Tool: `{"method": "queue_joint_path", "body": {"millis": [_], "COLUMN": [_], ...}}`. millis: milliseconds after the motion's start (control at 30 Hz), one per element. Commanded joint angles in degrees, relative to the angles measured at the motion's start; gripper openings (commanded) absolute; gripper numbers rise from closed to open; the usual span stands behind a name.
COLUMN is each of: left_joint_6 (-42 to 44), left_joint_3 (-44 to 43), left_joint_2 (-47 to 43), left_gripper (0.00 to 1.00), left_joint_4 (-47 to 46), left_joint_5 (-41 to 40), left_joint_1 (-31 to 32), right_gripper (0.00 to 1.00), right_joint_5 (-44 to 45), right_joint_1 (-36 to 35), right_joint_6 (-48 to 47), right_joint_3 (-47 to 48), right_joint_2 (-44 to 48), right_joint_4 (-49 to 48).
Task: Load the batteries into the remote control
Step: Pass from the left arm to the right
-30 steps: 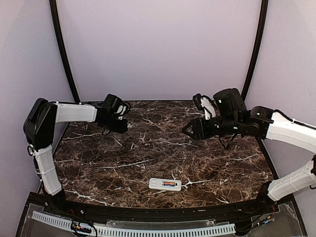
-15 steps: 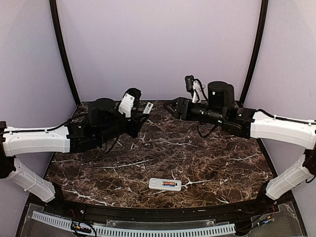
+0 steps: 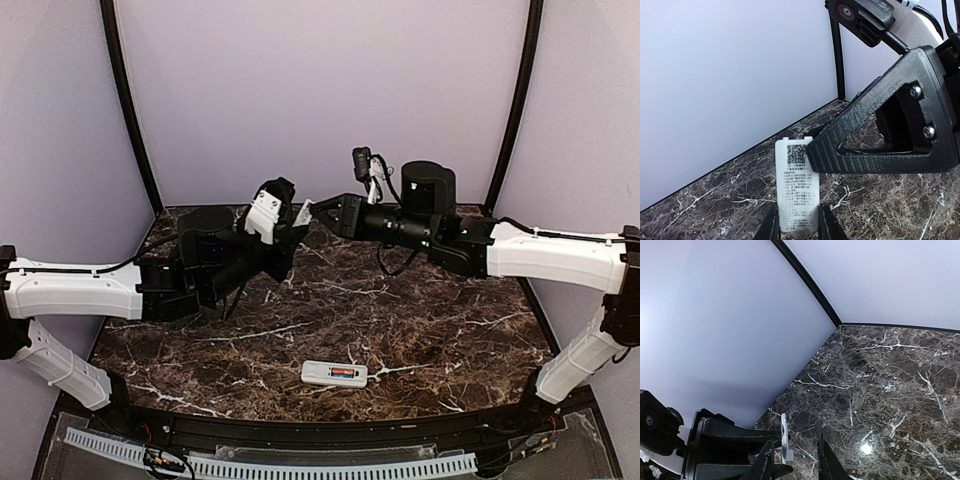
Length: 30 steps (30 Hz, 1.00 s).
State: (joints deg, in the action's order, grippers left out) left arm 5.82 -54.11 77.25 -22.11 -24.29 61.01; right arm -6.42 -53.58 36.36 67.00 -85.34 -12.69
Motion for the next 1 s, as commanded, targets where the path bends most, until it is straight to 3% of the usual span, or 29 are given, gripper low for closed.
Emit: {"method": "queue_joint_path", "body": {"millis": [0, 167, 367, 467, 533, 600, 633, 700, 800, 900, 967], "left_joint_6": [2.11, 2.9, 3.7, 3.48, 2.24, 0.98, 0.14, -1.45, -6.13, -9.28, -10.28], "left_joint_3": [1.04, 0.79, 0.69, 0.89, 0.88, 0.47, 0.17, -1.01, -2.06, -1.16, -0.71], "left_joint_2": [0.22, 0.64, 0.84, 0.44, -0.51, -2.19, -2.77, -4.35, -6.46, -8.52, -10.48], "left_gripper": [0.06, 0.06, 0.06, 0.06, 0.13, 0.34, 0.5, 0.64, 0.69, 0.67, 0.64], "left_joint_4": [-1.8, -2.23, -2.61, -2.3, -0.67, 4.0, 8.24, 15.19, 20.07, 18.87, 17.76], "left_joint_5": [-1.64, -1.9, -1.97, -1.73, 0.19, 6.42, 12.9, 23.73, 35.49, 38.94, 39.59], "left_joint_1": [0.42, 0.52, 0.6, 0.6, 0.6, 0.53, 0.52, 0.51, 0.55, 0.51, 0.51], "right_gripper": [0.25, 0.24, 0.02, 0.0, 0.0, 0.0, 0.0, 0.0, 0.0, 0.0, 0.0], "right_joint_5": [-1.31, -3.52, -5.55, -7.07, -9.71, -16.09, -19.52, -26.66, -34.69, -35.01, -36.24], "right_joint_1": [-0.55, -0.75, -0.73, -0.67, -0.29, 0.23, 0.45, 0.5, 0.22, -0.51, -0.99], "right_joint_6": [-0.1, 0.03, -0.19, -1.68, -4.81, -10.89, -15.26, -24.98, -37.22, -41.89, -43.13], "right_joint_3": [2.36, 3.57, 4.21, 4.1, 4.52, 6.43, 8.02, 12.02, 17.31, 20.76, 21.51], "right_joint_2": [-1.82, -3.29, -4.35, -3.68, -2.8, -1.51, -0.94, 0.03, 0.63, 0.04, -0.08], "right_joint_4": [-1.55, -1.47, -1.65, -1.85, -0.29, 4.95, 9.48, 21.56, 38.84, 50.45, 53.22]}}
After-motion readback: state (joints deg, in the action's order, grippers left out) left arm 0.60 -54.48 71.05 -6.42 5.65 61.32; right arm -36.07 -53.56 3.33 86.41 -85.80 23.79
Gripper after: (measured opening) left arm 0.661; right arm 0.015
